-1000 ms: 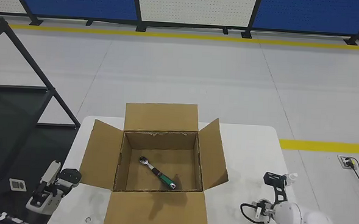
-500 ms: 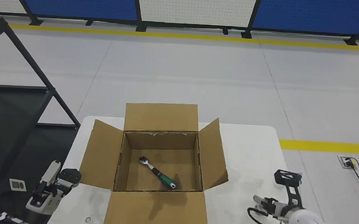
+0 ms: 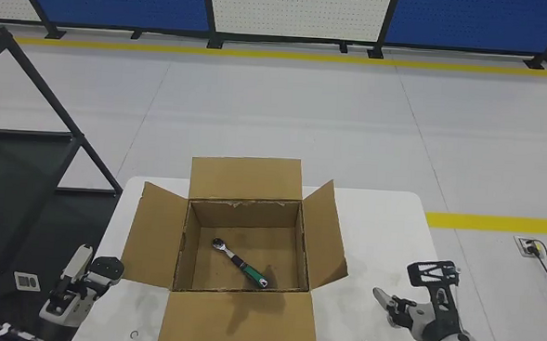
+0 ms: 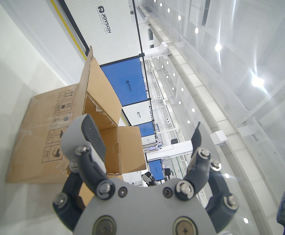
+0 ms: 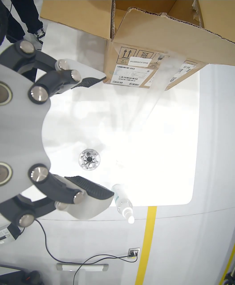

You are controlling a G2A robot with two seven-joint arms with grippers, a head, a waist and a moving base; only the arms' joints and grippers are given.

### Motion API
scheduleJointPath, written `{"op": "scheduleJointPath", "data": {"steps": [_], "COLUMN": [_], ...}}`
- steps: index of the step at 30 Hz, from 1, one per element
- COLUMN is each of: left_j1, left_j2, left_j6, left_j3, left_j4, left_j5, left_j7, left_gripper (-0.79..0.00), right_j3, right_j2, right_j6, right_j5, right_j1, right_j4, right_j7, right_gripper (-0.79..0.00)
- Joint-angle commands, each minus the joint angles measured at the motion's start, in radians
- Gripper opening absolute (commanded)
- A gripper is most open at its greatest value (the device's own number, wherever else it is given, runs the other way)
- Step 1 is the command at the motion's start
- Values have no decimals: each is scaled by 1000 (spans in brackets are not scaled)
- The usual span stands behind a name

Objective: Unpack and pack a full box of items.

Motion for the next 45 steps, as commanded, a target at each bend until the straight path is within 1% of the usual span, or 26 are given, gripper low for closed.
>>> {"op": "scheduleJointPath", "data": {"steps": [1,5,7,9,13,16,19,22,24,26,30,33,36,45], "left_j1": [0,-1,-10,-30,-77,-111,-129,-135,-143,-149,-167,-182,-194,-194], "left_j2": [0,0,1,3,8,13,17,22,27,32,42,46,47,47], "left_j6": [0,5,33,53,67,78,89,110,122,116,101,98,106,106], "left_j3": [0,2,10,5,-16,-44,-75,-97,-112,-116,-104,-78,-48,-48], "left_j4": [0,2,5,8,15,35,62,99,124,148,189,206,210,210], "left_j5": [0,-2,-5,5,39,55,62,51,40,37,47,57,64,64], "left_j7": [0,5,-1,8,26,34,44,9,-36,-93,-185,-211,-208,-208], "left_gripper": [0,0,0,0,0,0,0,0,0,0,0,0,0,0], "right_j3": [0,-7,-34,-76,-208,-316,-414,-507,-567,-626,-727,-789,-828,-828], "right_j2": [0,0,0,1,0,-5,-15,-31,-47,-66,-112,-144,-168,-168], "right_j6": [0,-10,-39,-79,-152,-196,-214,-204,-183,-156,-83,-33,8,8], "right_j5": [0,7,20,-9,-88,-116,-113,-101,-74,-26,58,106,144,144], "right_j1": [0,-3,2,34,151,257,363,494,591,691,874,964,1011,1011], "right_j4": [0,2,0,0,0,0,12,87,161,255,468,614,713,713], "right_j7": [0,-15,-77,-128,-173,-126,-50,3,35,72,88,73,76,76], "right_gripper": [0,0,0,0,0,0,0,0,0,0,0,0,0,0]}}
